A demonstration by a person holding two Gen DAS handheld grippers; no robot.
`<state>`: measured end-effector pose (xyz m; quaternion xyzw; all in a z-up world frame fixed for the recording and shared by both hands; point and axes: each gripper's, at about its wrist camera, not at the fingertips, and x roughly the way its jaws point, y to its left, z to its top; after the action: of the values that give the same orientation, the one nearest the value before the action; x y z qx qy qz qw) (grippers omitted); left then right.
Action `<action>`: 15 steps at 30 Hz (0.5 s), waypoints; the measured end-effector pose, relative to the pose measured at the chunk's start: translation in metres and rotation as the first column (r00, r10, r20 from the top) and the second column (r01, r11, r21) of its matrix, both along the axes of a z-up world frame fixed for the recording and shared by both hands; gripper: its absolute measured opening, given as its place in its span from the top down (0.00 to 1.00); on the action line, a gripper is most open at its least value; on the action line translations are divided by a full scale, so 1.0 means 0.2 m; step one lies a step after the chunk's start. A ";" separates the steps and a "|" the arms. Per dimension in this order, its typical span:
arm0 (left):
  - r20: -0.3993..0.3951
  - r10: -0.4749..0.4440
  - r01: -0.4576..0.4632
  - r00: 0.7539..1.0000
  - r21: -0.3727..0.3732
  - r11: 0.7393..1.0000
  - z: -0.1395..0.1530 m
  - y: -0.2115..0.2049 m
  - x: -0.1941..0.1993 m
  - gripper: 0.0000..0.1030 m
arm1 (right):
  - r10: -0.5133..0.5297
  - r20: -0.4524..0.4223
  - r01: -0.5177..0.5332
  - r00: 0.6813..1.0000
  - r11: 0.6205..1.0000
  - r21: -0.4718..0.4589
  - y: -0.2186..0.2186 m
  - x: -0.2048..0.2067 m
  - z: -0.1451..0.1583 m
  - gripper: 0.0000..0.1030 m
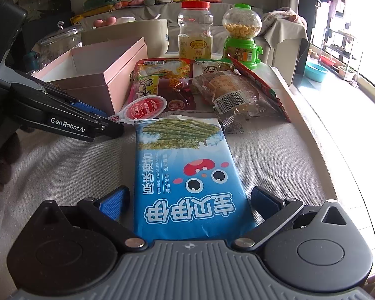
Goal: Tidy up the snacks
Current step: 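Grasp the red-and-white lollipop snack with the left tool while the right tool holds the blue bag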
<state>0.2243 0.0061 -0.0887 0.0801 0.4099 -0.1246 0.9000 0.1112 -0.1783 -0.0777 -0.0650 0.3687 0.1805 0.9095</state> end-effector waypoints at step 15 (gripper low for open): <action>-0.027 0.073 -0.076 0.997 -0.091 0.993 0.02 0.10 -0.58 0.72 | 0.002 -0.003 -0.002 1.000 1.000 -0.002 0.00 0.00 0.00 0.00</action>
<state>0.1090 0.0267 -0.0853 0.0218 0.4169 -0.1106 0.9019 0.1109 -0.1789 -0.0776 -0.0662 0.3702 0.1809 0.9088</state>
